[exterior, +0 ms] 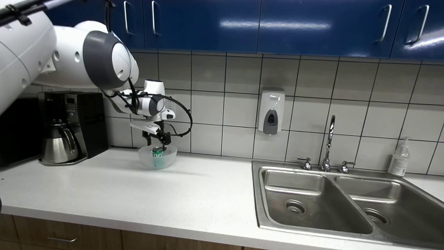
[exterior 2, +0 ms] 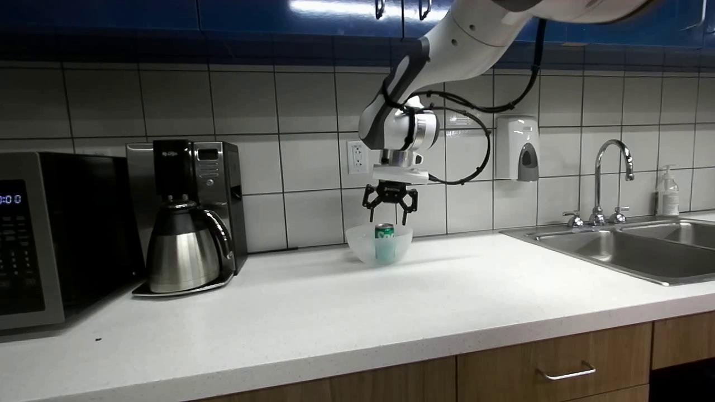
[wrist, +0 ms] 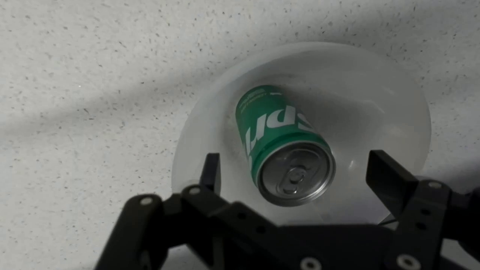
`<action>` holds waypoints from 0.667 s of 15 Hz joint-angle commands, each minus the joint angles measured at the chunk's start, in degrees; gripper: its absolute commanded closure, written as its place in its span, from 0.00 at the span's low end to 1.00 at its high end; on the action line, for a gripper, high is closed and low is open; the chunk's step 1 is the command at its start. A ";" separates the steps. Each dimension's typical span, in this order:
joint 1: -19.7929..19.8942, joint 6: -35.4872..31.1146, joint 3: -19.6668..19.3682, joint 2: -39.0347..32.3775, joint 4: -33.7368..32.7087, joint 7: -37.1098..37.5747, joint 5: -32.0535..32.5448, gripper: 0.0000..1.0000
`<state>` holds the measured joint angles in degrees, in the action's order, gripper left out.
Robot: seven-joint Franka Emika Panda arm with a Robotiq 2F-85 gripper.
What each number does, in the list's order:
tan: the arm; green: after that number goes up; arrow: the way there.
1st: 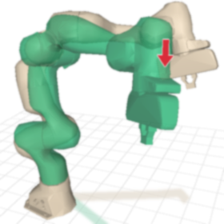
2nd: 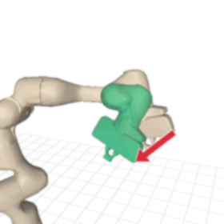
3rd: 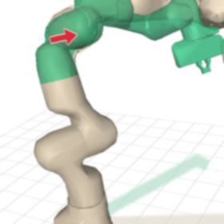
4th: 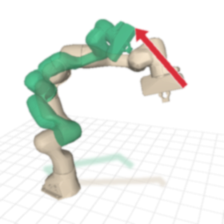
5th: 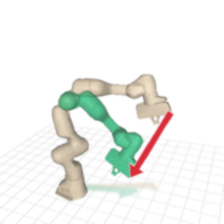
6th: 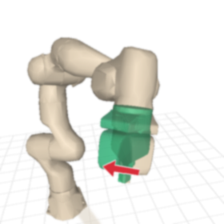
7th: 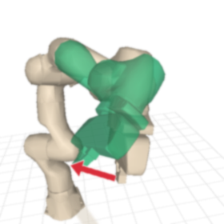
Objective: Remove the can from the bowl
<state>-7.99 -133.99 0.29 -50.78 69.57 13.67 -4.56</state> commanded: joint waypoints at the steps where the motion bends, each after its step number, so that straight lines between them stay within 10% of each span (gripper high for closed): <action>1: -0.89 4.13 -1.01 -5.21 -8.88 2.25 1.25 0.00; 10: -1.72 5.83 -1.79 -11.18 -16.13 2.77 1.70 0.00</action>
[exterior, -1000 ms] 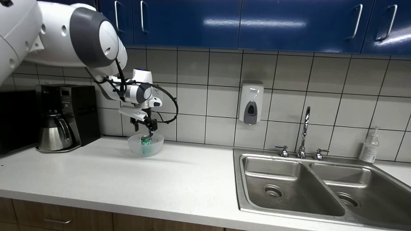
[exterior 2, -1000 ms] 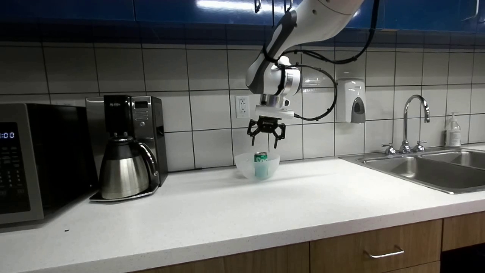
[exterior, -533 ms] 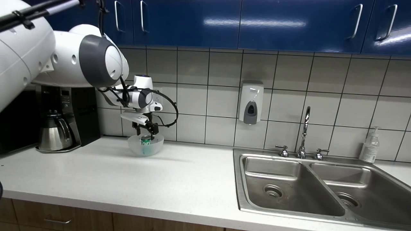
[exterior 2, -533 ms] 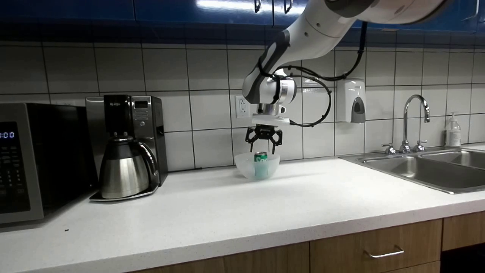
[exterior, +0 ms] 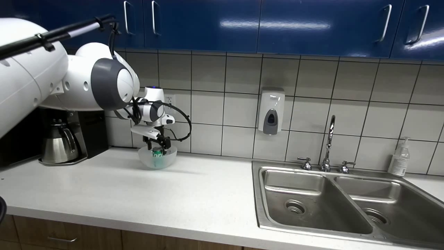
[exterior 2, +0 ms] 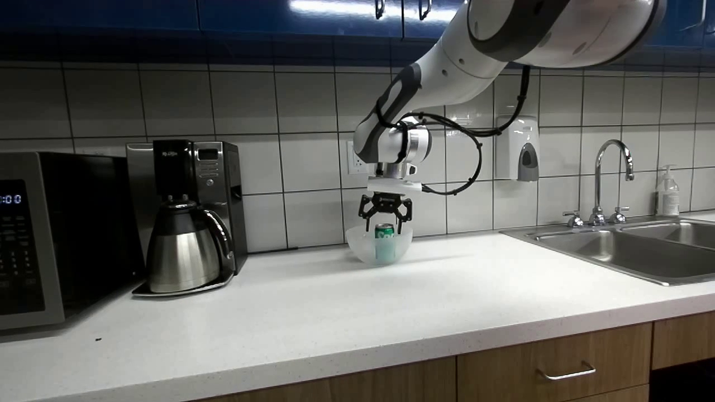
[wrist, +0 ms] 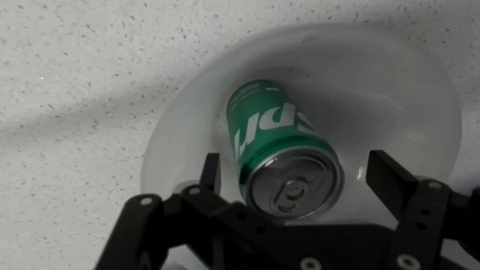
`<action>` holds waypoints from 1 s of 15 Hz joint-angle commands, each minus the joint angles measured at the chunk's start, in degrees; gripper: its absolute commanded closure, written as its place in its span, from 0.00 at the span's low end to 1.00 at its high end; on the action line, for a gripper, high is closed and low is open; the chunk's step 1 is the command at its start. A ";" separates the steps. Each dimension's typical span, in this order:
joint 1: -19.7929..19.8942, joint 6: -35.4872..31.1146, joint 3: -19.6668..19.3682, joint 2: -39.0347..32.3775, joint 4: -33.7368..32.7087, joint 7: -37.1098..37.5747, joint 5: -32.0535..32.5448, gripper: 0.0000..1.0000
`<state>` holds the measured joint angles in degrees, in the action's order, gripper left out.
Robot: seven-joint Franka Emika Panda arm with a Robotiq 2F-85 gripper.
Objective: Remove the can from the bowl
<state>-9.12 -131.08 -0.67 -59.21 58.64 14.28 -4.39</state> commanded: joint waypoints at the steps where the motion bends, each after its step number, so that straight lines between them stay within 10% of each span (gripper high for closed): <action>1: -0.66 2.97 -0.94 -3.14 -5.70 2.22 1.62 0.00; 15: -0.61 8.31 -1.34 -4.70 -9.22 2.25 2.18 0.00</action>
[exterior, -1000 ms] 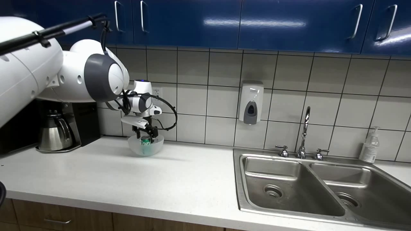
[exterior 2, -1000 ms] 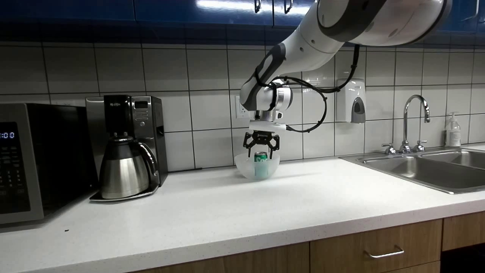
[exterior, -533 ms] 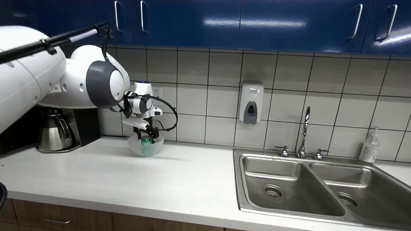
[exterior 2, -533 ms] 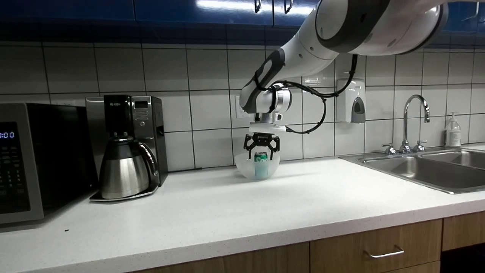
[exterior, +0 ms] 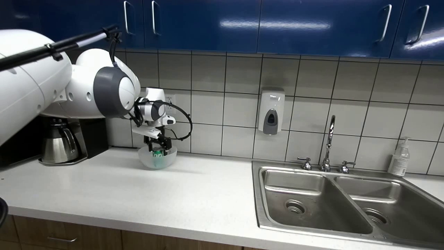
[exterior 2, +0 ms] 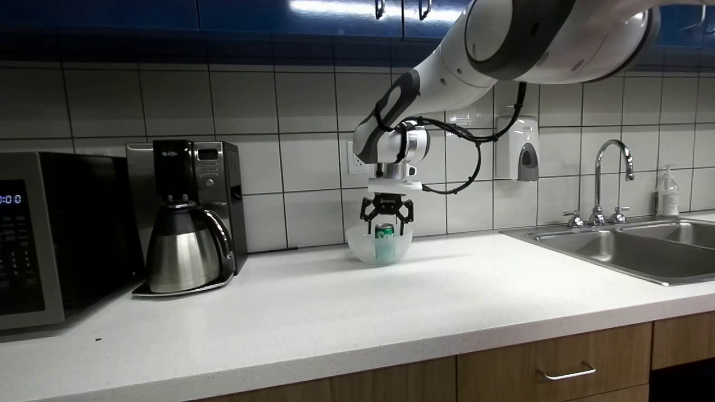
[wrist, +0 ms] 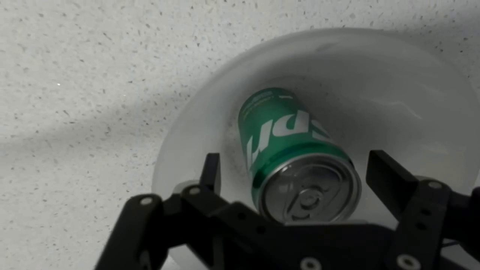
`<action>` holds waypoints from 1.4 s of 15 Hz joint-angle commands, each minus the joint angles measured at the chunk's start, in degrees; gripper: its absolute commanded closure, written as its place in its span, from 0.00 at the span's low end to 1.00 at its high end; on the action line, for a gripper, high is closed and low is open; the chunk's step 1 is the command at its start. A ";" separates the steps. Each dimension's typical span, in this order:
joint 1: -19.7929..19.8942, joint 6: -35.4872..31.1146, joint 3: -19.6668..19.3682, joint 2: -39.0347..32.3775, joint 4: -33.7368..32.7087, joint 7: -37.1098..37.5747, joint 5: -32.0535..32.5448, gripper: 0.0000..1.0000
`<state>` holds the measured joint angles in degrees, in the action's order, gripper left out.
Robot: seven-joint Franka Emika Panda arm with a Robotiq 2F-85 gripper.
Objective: Remove the can from the bowl
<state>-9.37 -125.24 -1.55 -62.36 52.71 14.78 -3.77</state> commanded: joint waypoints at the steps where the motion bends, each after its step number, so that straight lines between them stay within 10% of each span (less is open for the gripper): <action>1: -0.36 2.38 -0.44 -1.67 -3.34 1.80 1.56 0.00; 2: -0.33 2.07 -0.35 -1.75 -3.34 1.77 1.48 0.22; 8: -0.26 1.40 -0.24 -1.63 -3.17 1.44 1.50 0.61; 21: 0.52 0.02 -0.05 4.90 2.21 -0.19 1.49 0.61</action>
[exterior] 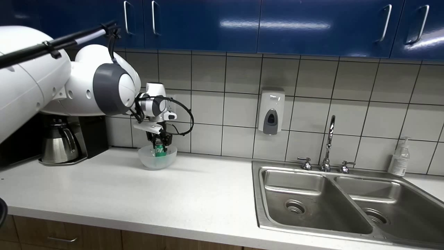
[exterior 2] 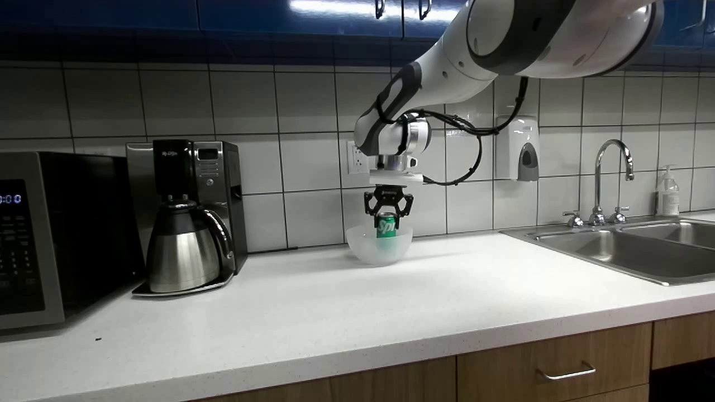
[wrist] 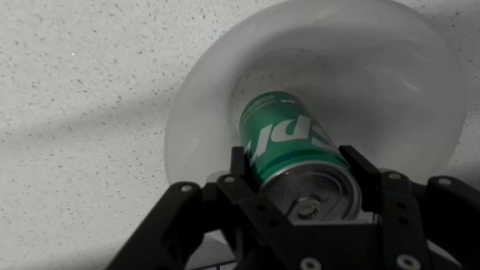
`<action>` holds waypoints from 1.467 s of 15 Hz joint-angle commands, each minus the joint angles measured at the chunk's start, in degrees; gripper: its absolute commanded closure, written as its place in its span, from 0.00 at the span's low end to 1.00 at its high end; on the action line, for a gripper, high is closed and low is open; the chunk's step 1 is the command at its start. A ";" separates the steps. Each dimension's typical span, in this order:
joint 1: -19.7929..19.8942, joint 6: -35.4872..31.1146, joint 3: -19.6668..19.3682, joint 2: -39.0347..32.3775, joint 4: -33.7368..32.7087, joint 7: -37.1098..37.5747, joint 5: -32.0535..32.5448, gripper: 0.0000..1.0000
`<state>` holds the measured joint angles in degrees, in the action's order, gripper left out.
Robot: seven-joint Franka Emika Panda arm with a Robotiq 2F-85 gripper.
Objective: Remove the can from the bowl
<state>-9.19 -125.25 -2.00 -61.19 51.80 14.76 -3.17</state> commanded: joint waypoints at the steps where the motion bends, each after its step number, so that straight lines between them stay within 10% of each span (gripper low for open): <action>1: 0.34 -0.14 0.41 4.18 3.46 -0.18 0.90 0.61; 22: 1.11 -18.83 2.06 27.23 38.62 -7.02 0.71 0.61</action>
<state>-9.38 -142.33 -1.22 -41.36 81.55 9.68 -3.14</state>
